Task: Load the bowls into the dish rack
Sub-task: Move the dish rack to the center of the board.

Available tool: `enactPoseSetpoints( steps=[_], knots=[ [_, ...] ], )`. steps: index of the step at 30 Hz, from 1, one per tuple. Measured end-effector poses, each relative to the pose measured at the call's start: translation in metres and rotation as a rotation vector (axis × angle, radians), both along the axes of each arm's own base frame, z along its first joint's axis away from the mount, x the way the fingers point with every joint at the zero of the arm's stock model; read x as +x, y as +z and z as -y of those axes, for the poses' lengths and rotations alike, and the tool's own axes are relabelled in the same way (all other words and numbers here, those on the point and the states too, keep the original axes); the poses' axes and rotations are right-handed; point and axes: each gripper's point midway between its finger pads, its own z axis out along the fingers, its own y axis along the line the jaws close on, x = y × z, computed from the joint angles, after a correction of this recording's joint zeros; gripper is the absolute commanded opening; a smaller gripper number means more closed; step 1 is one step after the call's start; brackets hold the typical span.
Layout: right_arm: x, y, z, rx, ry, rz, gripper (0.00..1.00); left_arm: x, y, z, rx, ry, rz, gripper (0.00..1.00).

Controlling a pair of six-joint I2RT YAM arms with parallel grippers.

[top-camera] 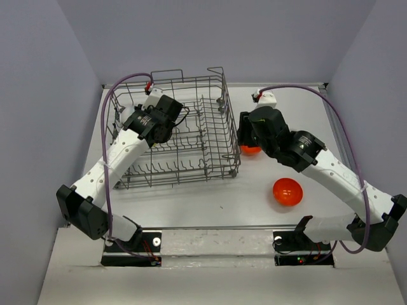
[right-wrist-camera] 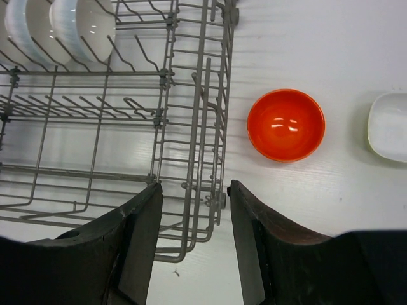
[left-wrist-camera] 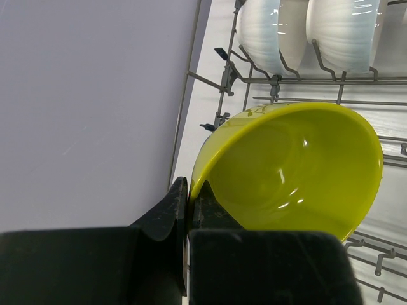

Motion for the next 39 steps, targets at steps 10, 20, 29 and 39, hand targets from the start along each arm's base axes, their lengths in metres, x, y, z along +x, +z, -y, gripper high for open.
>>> enactPoseSetpoints(
  steps=[10,20,29,39],
  knots=[
    [-0.007,-0.039,0.012,-0.067,-0.029,-0.066,0.52,0.0,-0.001,0.001,-0.007,-0.005,-0.005,0.0],
    [-0.005,-0.064,0.005,-0.085,-0.026,-0.107,0.52,-0.002,0.001,0.001,-0.018,-0.009,0.003,0.0],
    [-0.005,-0.067,0.002,-0.086,-0.013,-0.119,0.49,-0.002,0.003,0.001,-0.028,-0.011,0.011,0.0],
    [0.002,-0.081,-0.011,-0.077,0.003,-0.135,0.46,-0.001,0.003,0.002,-0.033,-0.013,0.016,0.0]
  ],
)
